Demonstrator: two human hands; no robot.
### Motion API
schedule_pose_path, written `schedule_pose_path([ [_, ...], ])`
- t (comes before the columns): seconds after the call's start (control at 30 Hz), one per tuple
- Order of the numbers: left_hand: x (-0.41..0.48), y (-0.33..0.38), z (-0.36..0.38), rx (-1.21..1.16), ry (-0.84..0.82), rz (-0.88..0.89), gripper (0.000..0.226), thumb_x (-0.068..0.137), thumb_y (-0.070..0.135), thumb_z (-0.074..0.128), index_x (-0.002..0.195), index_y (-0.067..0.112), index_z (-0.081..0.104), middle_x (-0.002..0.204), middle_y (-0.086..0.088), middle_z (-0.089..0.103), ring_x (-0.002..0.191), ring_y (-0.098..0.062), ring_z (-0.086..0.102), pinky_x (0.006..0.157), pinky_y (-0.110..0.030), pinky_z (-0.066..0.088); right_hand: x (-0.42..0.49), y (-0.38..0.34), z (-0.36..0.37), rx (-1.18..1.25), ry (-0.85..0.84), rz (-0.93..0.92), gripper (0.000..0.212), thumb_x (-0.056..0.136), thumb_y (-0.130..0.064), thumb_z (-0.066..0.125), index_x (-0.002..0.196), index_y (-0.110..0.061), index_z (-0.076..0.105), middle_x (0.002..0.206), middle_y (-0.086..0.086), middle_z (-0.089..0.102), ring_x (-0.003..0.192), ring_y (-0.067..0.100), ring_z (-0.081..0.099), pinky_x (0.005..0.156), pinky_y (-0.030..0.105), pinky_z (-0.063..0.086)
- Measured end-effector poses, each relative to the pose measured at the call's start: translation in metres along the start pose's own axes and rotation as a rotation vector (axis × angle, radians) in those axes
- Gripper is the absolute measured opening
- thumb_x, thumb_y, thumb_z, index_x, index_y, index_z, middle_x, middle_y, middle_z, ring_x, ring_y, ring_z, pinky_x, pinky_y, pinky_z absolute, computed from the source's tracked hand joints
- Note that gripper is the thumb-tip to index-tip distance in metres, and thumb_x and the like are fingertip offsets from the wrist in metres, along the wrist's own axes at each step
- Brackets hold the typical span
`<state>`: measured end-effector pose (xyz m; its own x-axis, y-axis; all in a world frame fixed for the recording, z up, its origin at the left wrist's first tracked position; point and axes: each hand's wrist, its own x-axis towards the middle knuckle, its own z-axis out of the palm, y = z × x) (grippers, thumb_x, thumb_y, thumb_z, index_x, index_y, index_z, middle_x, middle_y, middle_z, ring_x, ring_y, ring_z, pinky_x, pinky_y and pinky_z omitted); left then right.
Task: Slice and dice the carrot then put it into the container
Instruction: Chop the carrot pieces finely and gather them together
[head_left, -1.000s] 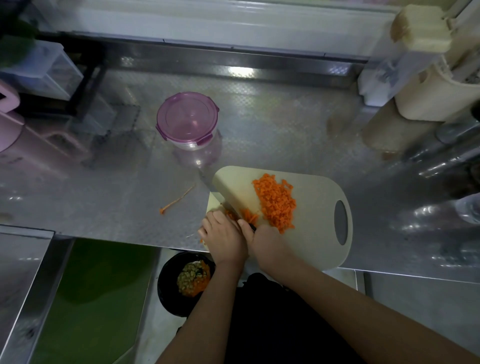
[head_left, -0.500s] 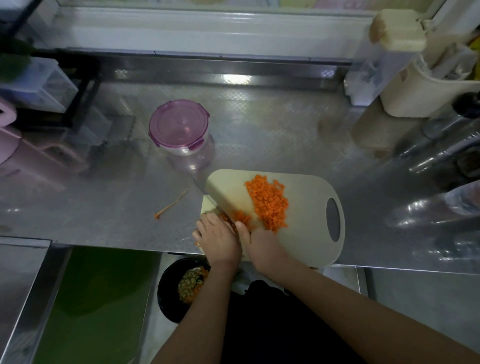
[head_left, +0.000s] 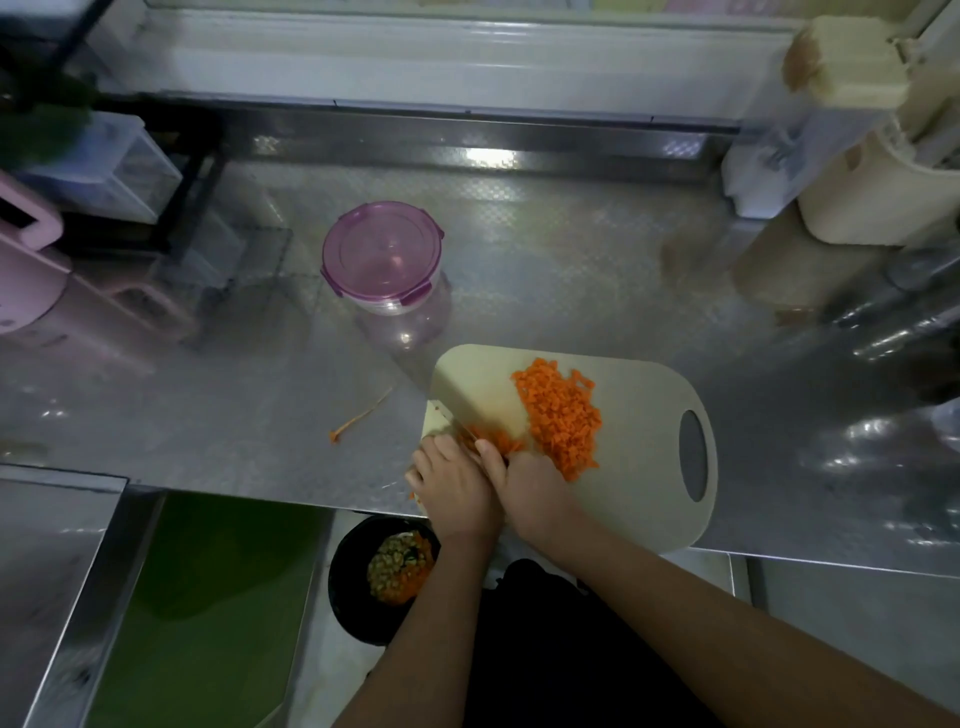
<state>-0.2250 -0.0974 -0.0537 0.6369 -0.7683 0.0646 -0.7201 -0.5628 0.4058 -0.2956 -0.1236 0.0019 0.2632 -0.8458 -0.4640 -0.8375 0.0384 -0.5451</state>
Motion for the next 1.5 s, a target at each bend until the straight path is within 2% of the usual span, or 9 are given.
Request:
schedule_pose_path([
  [0.13, 0.001, -0.005, 0.004, 0.063, 0.003, 0.025, 0.012, 0.082, 0.020, 0.047, 0.078, 0.014, 0.038, 0.076, -0.011, 0.053, 0.072, -0.031, 0.053, 0.068, -0.037, 0.024, 0.000, 0.006, -0.017, 0.199, -0.087, 0.001, 0.062, 0.100, -0.048, 0.028, 0.100, 0.003, 0.063, 0.100, 0.022, 0.065, 0.095, 0.031, 0.060, 0.073, 0.028, 0.037],
  [0.5, 0.002, -0.007, -0.013, -0.286, -0.095, -0.109, 0.017, 0.098, 0.014, 0.038, 0.081, 0.014, 0.041, 0.086, -0.010, 0.050, 0.087, -0.030, 0.044, 0.081, -0.037, 0.027, -0.013, 0.016, -0.027, 0.265, -0.010, -0.008, 0.059, 0.098, -0.048, 0.030, 0.050, -0.017, 0.046, 0.058, 0.002, 0.051, 0.070, 0.023, 0.058, 0.076, 0.033, 0.043],
  [0.67, 0.000, -0.010, -0.018, -0.320, -0.104, -0.108, 0.018, 0.099, 0.018, 0.033, 0.085, 0.013, 0.043, 0.088, -0.007, 0.049, 0.090, -0.029, 0.044, 0.084, -0.038, 0.030, -0.021, 0.020, -0.025, 0.223, -0.023, -0.006, 0.058, 0.097, -0.050, 0.027, 0.050, -0.021, 0.042, 0.056, 0.003, 0.048, 0.067, 0.022, 0.055, 0.074, 0.034, 0.044],
  [0.83, 0.000, -0.014, -0.021, -0.103, -0.198, -0.033, 0.049, 0.094, 0.036, 0.022, 0.103, 0.010, 0.062, 0.109, -0.009, 0.060, 0.105, -0.028, 0.046, 0.086, -0.040, 0.030, -0.028, 0.016, -0.029, 0.225, -0.048, -0.040, 0.050, 0.102, -0.040, 0.027, 0.063, -0.017, 0.049, 0.075, 0.018, 0.059, 0.080, 0.030, 0.060, 0.076, 0.035, 0.042],
  [0.9, 0.002, -0.014, -0.024, -0.044, -0.249, -0.016, 0.044, 0.094, 0.032, 0.030, 0.109, 0.010, 0.065, 0.120, -0.007, 0.059, 0.114, -0.027, 0.043, 0.091, -0.039, 0.027, -0.027, 0.015, -0.028, 0.204, -0.063, -0.013, 0.048, 0.102, -0.039, 0.026, 0.078, -0.011, 0.057, 0.086, 0.022, 0.064, 0.088, 0.033, 0.061, 0.078, 0.035, 0.042],
  [0.97, 0.004, -0.010, -0.029, -0.022, -0.270, -0.042, 0.037, 0.095, 0.030, 0.037, 0.106, 0.010, 0.066, 0.120, -0.006, 0.060, 0.115, -0.025, 0.041, 0.094, -0.038, 0.026, -0.025, 0.015, -0.025, 0.177, -0.088, 0.002, 0.057, 0.101, -0.045, 0.027, 0.061, -0.010, 0.049, 0.072, 0.014, 0.059, 0.079, 0.028, 0.058, 0.072, 0.031, 0.039],
  [1.27, 0.001, -0.005, -0.041, -0.345, -0.273, -0.209, 0.003, 0.089, 0.016, 0.052, 0.088, 0.014, 0.053, 0.088, 0.001, 0.048, 0.105, -0.025, 0.041, 0.091, -0.033, 0.026, -0.022, 0.015, -0.022, 0.158, -0.079, 0.022, 0.062, 0.099, -0.049, 0.027, 0.055, -0.010, 0.047, 0.062, 0.007, 0.053, 0.073, 0.024, 0.056, 0.068, 0.027, 0.036],
  [1.37, 0.001, -0.009, -0.038, -0.350, -0.252, -0.195, 0.007, 0.086, 0.016, 0.057, 0.092, 0.013, 0.055, 0.093, -0.001, 0.053, 0.103, -0.025, 0.044, 0.089, -0.031, 0.026, -0.023, 0.015, -0.023, 0.165, -0.039, 0.000, 0.058, 0.100, -0.047, 0.027, 0.074, -0.006, 0.059, 0.086, 0.020, 0.066, 0.087, 0.030, 0.061, 0.076, 0.030, 0.041],
  [1.5, 0.003, -0.010, -0.031, -0.285, -0.284, -0.172, 0.014, 0.089, 0.024, 0.054, 0.091, 0.011, 0.059, 0.102, -0.007, 0.057, 0.106, -0.025, 0.042, 0.091, -0.035, 0.027, -0.026, 0.014, -0.023, 0.174, -0.044, -0.034, 0.055, 0.099, -0.047, 0.027, 0.063, -0.014, 0.051, 0.077, 0.014, 0.062, 0.084, 0.029, 0.061, 0.069, 0.027, 0.037],
])
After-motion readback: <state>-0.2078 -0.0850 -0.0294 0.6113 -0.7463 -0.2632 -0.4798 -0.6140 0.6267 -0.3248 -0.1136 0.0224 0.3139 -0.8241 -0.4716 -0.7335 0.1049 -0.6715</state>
